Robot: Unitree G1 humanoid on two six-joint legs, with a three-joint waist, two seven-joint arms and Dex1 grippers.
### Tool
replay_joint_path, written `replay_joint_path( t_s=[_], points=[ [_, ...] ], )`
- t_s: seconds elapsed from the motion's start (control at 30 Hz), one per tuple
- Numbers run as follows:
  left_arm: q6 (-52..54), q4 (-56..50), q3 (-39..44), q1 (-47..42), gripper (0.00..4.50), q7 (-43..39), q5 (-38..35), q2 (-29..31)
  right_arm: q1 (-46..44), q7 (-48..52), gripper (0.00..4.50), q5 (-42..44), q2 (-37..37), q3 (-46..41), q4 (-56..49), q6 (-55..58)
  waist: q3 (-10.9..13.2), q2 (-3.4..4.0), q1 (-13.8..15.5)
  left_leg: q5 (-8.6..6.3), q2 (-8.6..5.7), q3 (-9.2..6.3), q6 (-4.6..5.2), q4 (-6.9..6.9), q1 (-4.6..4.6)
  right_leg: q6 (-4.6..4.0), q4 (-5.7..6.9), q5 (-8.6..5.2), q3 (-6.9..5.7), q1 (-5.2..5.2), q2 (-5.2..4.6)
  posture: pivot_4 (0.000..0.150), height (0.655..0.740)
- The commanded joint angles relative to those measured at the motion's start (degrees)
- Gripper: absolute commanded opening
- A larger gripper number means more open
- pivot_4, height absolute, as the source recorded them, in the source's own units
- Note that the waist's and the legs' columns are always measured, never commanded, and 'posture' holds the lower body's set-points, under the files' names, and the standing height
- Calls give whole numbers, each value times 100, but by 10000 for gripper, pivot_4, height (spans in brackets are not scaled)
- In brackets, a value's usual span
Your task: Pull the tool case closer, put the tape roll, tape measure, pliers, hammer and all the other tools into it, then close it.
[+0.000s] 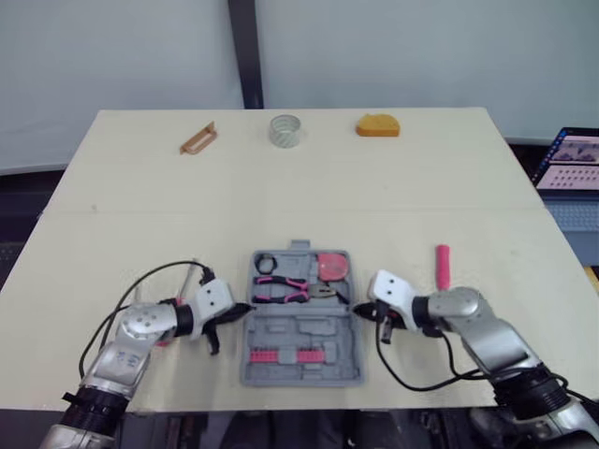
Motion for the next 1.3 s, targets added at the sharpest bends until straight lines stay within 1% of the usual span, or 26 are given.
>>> replay_joint_path(
  t_s=[0.03,0.1,0.13,0.2,0.23,0.27,0.3,0.4,0.47,0.5,0.57,0.63,0.73,0.9,0.97,1.17,1.23,1.3],
  points=[
    [45,-138,424,129,607,-112,-357,163,-57,179,0,333,-153,-405,-123,-39,0,0,-9,0,0,0,0,-1,0,0,0,0,0,0,0,1500,7400],
    [254,-356,778,265,607,-238,-685,315,-54,306,0,750,-234,-820,-176,127,3,-3,-30,0,0,0,0,-1,0,0,0,0,0,0,0,1500,7400],
    [513,-521,1155,360,607,-301,-999,437,-36,403,0,1084,-326,-1220,-169,273,6,-4,-39,0,0,0,0,-2,-2,0,-2,0,0,-1,0,1500,7400],
    [907,-656,1895,538,5567,-361,-1501,668,20,543,5142,1551,-556,-1926,2,455,22,-6,-40,0,0,-1,0,-2,-3,0,-2,0,0,-1,0,1500,7400],
    [1021,-673,2121,597,8585,-365,-1641,745,42,583,8343,1676,-644,-2127,94,489,26,-10,-34,0,0,-1,0,-2,-4,0,-3,0,0,-1,0,1500,7400],
    [1134,-717,2324,656,13366,-333,-1730,821,82,609,13699,1760,-722,-2306,236,469,27,-10,-24,0,1,-2,0,-2,-4,0,-2,0,-1,-1,0,1500,7400],
    [1173,-652,2642,753,17309,-261,-1775,905,130,590,17274,1805,-812,-2562,509,377,27,-11,-20,0,1,-2,0,-2,-4,0,-3,0,-1,-1,0,1500,7400],
    [1318,-562,3276,968,31841,-72,-1882,990,214,566,32170,1840,-984,-3012,1125,111,27,-11,-29,-1,1,-1,1,-4,-1,0,-4,0,-1,1,0,1500,7400],
    [1254,2,3981,1177,42226,54,-1961,1034,308,491,42292,1864,-1104,-3457,1748,-113,27,-12,-46,-1,1,1,1,-7,-1,0,-5,0,0,0,0,1500,7400],
    [1132,351,4299,1282,44292,142,-1945,1062,345,416,44488,1862,-1151,-3665,2081,-254,28,-10,-72,-1,1,1,0,-9,-1,1,-4,0,0,0,0,1500,7400],
    [937,872,4709,1429,44292,329,-1903,1091,314,219,44488,1855,-1157,-3939,2601,-561,32,-7,-125,-1,0,4,1,-13,-1,1,-6,0,0,-2,0,1500,7400],
    [694,1390,4952,1484,44292,561,-1807,1124,197,-21,44488,1880,-1070,-4137,2997,-839,34,-10,-154,-1,1,6,1,-20,1,1,-11,0,-1,-3,0,1500,7400],
    [331,2085,5116,1416,44292,941,-1714,1085,56,-250,44488,1784,-959,-4189,3507,-1246,35,-12,-229,-1,2,7,0,-19,3,1,-9,0,1,-2,0,1500,7400],
    [-106,2417,5048,1307,44292,1544,-1641,831,-136,-518,44488,1661,-842,-4131,4010,-1676,37,-15,-259,-2,1,5,0,-22,1,1,-9,0,-1,-2,-1,1500,7400],
    [-151,2400,5000,1306,44292,1618,-1697,734,-169,-552,44488,1634,-827,-4104,4126,-1776,37,-15,-270,-2,1,6,0,-21,2,2,-9,0,0,-3,-1,1500,7400],
    [-158,2128,4839,1415,44292,1715,-1735,501,-173,-551,44488,1663,-824,-4044,4062,-1821,37,-15,-277,-2,2,7,-1,-22,3,2,-8,0,0,-3,-1,1500,7400],
    [-18,1793,4806,1460,44292,1804,-1791,382,-64,-278,44488,1847,-799,-3940,3548,-1560,37,-15,-266,-2,2,7,-1,-21,2,2,-9,0,0,-3,-1,1500,7400],
    [208,1344,4770,1518,44292,1939,-1850,232,-8,-66,44488,2094,-756,-3762,2816,-1136,37,-15,-264,-1,2,6,-1,-20,2,2,-8,1,1,-2,-1,1500,7400]
  ],
)
